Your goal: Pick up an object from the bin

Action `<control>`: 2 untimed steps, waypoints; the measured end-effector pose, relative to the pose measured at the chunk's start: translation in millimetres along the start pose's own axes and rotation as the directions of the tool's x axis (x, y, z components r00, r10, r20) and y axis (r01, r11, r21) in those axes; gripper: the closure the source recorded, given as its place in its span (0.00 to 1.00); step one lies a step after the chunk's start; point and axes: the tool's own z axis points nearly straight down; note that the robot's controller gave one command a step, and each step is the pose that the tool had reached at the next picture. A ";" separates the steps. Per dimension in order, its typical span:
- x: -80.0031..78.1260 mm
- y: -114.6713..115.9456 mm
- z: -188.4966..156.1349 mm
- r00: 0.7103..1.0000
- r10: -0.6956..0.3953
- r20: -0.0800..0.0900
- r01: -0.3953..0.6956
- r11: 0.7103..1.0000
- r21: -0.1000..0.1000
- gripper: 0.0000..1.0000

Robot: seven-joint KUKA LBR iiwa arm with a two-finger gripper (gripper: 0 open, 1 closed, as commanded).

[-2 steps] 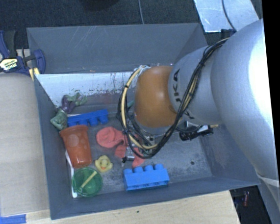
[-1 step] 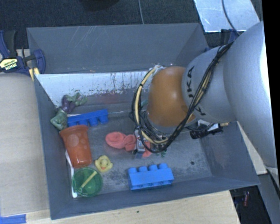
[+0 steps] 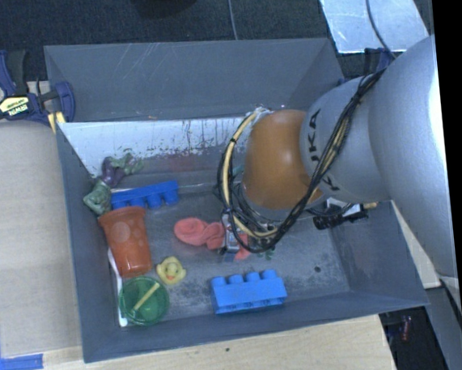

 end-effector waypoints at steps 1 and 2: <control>-35.9 -4.9 1.0 0.953 -0.303 0.002 0.303 0.953 -0.001 1.00; -64.9 -30.7 1.3 0.919 -0.394 0.005 0.394 0.919 -0.001 1.00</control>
Offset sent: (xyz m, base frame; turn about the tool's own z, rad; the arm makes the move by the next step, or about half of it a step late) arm 0.0582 -0.0506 -0.0022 -0.3959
